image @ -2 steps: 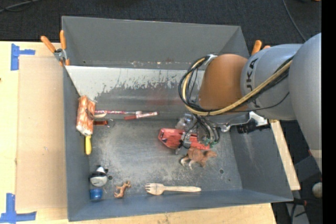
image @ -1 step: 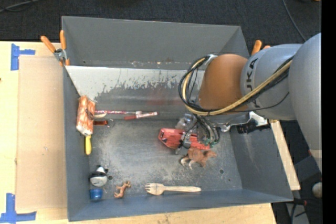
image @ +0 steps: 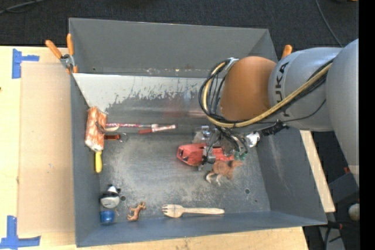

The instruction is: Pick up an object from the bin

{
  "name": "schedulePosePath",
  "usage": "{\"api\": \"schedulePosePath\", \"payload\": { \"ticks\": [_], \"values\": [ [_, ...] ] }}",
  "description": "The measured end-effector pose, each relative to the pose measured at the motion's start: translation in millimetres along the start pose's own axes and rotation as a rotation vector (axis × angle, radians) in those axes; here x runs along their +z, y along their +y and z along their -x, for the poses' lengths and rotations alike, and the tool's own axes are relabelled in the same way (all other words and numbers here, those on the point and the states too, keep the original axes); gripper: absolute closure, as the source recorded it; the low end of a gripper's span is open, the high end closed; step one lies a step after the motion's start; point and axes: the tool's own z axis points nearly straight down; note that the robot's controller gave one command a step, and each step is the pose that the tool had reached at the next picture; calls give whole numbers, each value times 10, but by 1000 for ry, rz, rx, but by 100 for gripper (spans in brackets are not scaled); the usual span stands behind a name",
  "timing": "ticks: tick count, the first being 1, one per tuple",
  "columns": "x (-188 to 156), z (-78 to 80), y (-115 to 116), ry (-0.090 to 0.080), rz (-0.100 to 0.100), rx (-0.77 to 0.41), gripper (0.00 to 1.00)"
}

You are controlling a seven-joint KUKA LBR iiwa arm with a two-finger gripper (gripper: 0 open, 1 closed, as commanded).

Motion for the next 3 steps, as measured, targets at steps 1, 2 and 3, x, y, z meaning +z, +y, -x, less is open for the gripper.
{"api": "schedulePosePath", "payload": {
  "ticks": [1,2,3],
  "values": [
    [-626,-2,1,5,4,-116,100],
    [-567,-120,-9,2,2,-110,100],
    [-1014,-210,15,8,5,-374,100]
  ]
}}
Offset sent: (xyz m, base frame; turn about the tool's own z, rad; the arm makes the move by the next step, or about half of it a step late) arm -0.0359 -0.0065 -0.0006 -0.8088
